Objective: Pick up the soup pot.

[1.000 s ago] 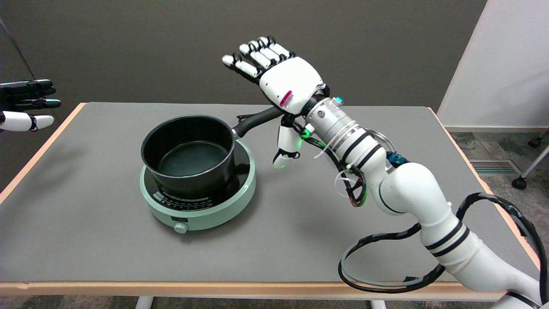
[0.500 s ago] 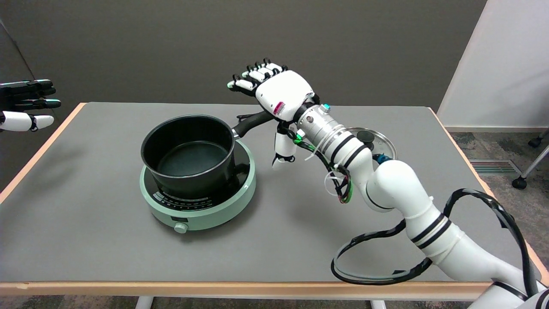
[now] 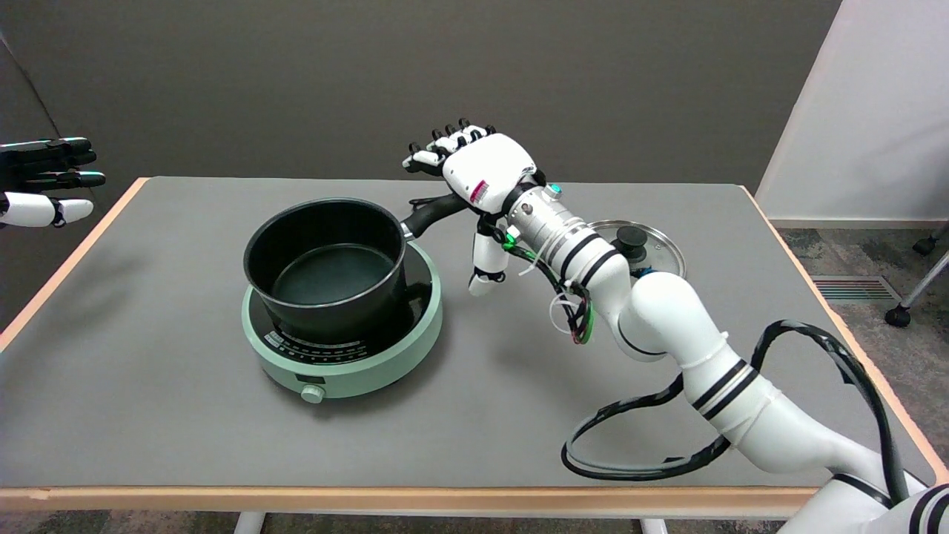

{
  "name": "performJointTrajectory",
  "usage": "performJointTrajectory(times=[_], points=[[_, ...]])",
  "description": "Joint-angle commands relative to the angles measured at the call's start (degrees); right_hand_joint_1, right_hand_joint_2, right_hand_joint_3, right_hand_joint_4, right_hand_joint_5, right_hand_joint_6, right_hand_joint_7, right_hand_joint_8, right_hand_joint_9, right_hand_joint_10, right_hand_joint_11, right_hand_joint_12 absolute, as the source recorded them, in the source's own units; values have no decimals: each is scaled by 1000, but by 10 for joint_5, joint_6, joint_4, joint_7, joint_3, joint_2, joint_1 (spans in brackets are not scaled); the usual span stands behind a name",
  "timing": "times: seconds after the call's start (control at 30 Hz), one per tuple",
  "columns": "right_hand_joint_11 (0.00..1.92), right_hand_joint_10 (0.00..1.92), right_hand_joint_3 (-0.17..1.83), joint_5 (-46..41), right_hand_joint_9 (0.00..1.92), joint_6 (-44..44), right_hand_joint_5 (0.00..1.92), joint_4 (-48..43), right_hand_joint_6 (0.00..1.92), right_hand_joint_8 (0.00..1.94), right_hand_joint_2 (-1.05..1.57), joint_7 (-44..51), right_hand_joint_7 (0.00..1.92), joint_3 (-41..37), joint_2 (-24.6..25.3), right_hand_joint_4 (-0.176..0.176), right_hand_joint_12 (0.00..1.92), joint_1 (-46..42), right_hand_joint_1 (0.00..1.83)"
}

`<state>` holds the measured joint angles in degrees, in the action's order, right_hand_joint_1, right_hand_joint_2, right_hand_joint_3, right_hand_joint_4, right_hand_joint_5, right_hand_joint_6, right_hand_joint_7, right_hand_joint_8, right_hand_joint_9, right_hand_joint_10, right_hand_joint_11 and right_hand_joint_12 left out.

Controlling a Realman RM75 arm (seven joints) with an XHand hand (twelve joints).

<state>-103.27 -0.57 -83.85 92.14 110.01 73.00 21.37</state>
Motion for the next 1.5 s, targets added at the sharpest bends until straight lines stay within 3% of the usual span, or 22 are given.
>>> performJointTrajectory(times=[0.03,0.7,0.83,1.1,1.5], points=[[387,387,668,2,387,-12,387,82,387,387,-389,0,387,8,21,176,387,41,1177],[355,355,778,2,355,-12,355,120,355,355,-478,0,355,27,25,176,355,72,1132],[394,394,970,2,394,-11,394,124,394,394,-545,0,394,27,25,176,394,74,1128],[539,539,1589,2,539,-12,539,128,539,539,-660,0,539,32,25,176,539,74,1127],[746,746,1833,1,746,-11,746,127,746,746,-610,0,746,33,25,176,746,74,1157]])
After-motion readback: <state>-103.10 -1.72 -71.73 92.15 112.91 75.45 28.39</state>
